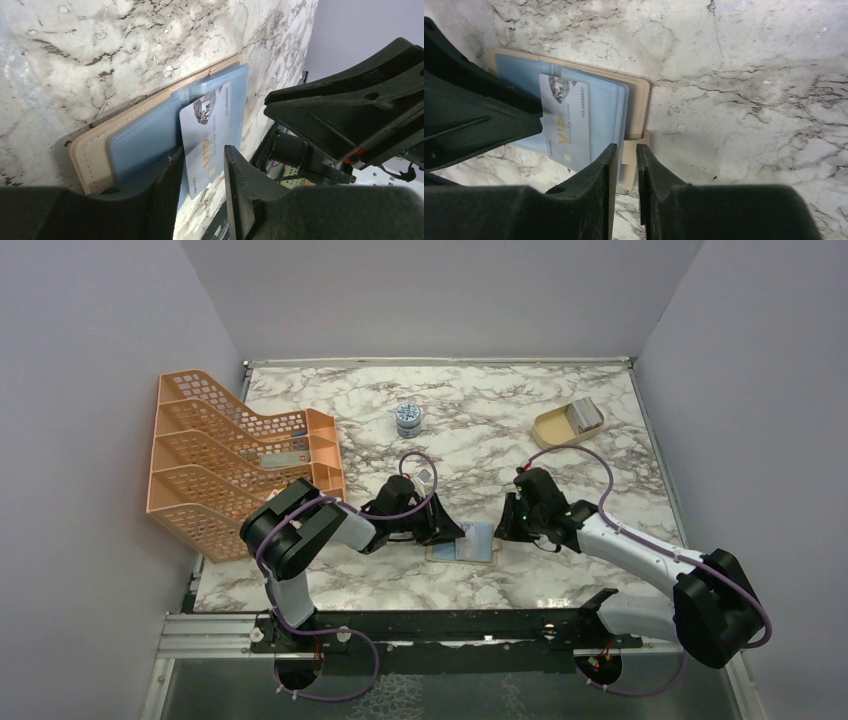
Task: Put the credit cards into the card holder
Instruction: Insert the credit card into the card holder.
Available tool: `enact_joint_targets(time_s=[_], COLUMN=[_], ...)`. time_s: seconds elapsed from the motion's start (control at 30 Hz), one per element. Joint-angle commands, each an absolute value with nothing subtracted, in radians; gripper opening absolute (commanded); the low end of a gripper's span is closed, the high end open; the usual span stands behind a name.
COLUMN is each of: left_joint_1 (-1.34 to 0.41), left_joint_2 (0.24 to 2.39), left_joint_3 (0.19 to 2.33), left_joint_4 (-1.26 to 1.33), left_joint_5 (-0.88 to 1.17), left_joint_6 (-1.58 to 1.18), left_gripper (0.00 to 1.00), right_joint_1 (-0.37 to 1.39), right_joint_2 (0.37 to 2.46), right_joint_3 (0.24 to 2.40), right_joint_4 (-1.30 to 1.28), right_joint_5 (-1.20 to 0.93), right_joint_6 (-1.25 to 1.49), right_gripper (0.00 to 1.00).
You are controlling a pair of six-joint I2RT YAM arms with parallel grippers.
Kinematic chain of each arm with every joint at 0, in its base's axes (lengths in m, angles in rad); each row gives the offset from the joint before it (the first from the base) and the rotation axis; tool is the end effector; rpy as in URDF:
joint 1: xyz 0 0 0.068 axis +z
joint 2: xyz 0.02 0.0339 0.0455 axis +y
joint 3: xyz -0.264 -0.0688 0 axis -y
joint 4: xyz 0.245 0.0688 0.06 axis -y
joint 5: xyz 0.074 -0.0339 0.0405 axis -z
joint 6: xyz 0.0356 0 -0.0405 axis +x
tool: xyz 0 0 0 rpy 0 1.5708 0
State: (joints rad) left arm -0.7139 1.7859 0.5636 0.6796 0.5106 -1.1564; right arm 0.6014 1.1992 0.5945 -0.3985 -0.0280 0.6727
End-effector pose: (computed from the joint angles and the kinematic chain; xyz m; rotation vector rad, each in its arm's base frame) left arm 0.2202 -0.2138 0.1074 -0.1878 2.5024 -1.5128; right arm 0.1798 0.1246 0.1772 0.0839 2.6577 0.4912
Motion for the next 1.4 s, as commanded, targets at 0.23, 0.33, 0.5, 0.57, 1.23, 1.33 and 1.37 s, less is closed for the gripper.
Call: enact_joint_targets(time_s=[0.23,0.33,0.5,0.57,1.23,1.33,1.37], left_joint_1=[-0.727,-0.733,-0.743,-0.746,-0.784,-0.788,-0.788], left_joint_2=[1.782,1.789,1.791,1.789,1.799,1.801,1.803], left_joint_3=[0.567,0.577,0.594,0.598,0.639,0.64,0.638], left_joint_4=[0.683,0.684,0.683,0.683,0.683,0.684,0.683], left_joint_5=[0.484,0.487,0.489,0.49,0.465,0.461,0.458], left_joint_6=[-1.142,-1.142,-1.142,-1.14,-1.135,-1.131,-1.129], left_gripper=[0.39,0.39,0.38,0.37,0.33,0.33,0.33], right_joint_1=[0.607,0.606,0.606,0.607,0.607,0.607,0.607], right_joint_2=[1.246,1.264,1.279,1.279,1.293,1.293,1.292], right_joint_3=[0.578,0.567,0.556,0.552,0.522,0.527,0.528], right_joint_4=[-0.402,-0.379,-0.346,-0.336,-0.277,-0.279,-0.282], right_joint_5=[0.063,0.045,0.02,0.008,-0.045,-0.042,-0.04], right_joint_6=[0.683,0.683,0.682,0.68,0.693,0.691,0.692], right_gripper=[0.2,0.2,0.2,0.2,0.2,0.2,0.2])
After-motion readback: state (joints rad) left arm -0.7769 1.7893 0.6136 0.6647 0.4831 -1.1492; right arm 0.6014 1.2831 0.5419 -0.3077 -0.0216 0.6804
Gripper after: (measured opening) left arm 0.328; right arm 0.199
